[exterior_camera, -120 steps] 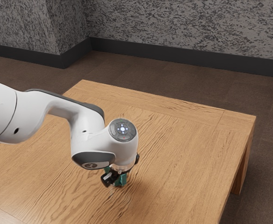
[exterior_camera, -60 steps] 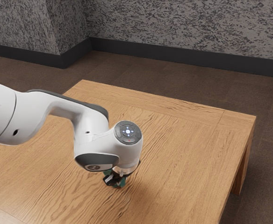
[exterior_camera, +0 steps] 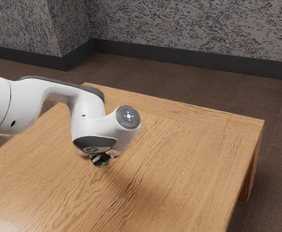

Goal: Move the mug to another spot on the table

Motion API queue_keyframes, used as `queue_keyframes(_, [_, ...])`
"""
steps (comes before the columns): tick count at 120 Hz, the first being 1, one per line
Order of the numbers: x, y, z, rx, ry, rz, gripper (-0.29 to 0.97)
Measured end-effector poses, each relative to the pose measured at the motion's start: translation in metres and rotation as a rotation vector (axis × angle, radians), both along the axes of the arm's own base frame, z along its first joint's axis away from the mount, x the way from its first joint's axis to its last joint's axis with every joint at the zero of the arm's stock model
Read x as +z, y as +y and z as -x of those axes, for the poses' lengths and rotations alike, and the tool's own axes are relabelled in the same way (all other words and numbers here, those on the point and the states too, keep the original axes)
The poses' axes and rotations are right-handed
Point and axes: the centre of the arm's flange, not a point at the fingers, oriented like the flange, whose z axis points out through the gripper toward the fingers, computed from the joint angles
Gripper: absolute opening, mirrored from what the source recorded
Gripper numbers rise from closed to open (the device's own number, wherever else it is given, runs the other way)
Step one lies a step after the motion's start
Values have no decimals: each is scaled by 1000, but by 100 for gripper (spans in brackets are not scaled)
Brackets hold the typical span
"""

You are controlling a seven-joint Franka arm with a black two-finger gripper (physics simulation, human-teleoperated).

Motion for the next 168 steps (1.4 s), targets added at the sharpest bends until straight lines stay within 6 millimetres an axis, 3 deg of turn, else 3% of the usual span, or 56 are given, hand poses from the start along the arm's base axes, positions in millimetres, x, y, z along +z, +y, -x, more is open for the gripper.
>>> queue_keyframes(8, [-6, 16, -6, 5, 4, -30, -4])
queue_keyframes(29, [-16, 15, -10, -42, -3, -38, -4])
queue_keyframes(48, [-26, 34, -20, -39, -18, -18, -4])
queue_keyframes(88, [-44, 29, -22, -79, -20, 17, -4])
queue_keyframes(109, [-46, 30, -25, -90, -35, 29, 31])
queue_keyframes(123, [-48, 29, -25, -93, -40, 34, 46])
queue_keyframes(150, [-57, 29, -16, -47, -26, 74, 61])
queue_keyframes(168, [-59, 13, -9, -32, -22, 113, 64])
